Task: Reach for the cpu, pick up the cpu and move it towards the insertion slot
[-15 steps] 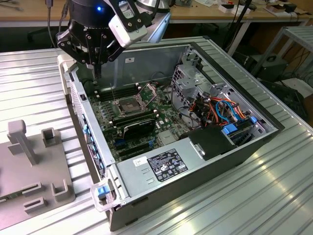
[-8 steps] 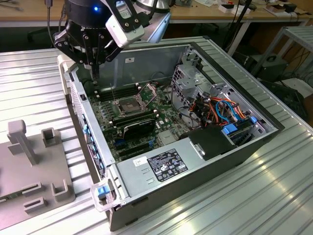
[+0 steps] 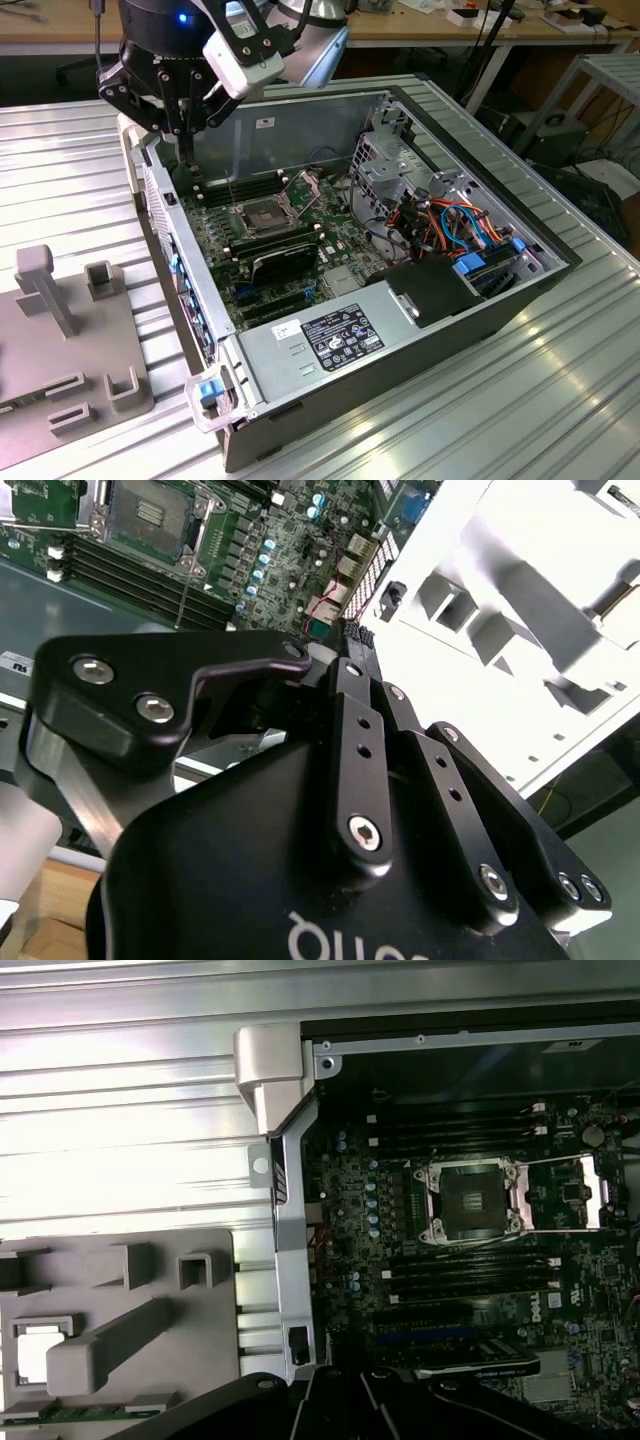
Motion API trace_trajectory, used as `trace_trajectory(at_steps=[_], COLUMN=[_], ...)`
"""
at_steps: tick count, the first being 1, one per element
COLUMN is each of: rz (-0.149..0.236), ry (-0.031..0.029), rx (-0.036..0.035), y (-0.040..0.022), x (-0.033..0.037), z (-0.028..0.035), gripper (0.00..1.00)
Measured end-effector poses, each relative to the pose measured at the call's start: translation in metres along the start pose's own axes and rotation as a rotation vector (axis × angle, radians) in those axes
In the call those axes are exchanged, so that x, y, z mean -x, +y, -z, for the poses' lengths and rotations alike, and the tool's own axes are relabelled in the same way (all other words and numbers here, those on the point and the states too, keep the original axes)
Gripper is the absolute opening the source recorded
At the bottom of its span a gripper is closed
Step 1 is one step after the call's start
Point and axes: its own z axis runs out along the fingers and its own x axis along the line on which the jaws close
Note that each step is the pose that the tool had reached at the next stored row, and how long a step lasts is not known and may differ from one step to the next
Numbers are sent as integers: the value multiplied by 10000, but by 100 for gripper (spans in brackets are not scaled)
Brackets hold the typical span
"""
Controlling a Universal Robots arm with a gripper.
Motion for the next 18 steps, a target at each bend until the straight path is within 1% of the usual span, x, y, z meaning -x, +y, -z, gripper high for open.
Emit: trace_trajectory(at_steps=[7,12,18], rz=[0,0,-1], ry=[1,2,4], rx=[-1,-1,-1], y=[-6,-11,-14], x=[-70,-141,-187], z=[1,3,3], gripper=[11,11,11])
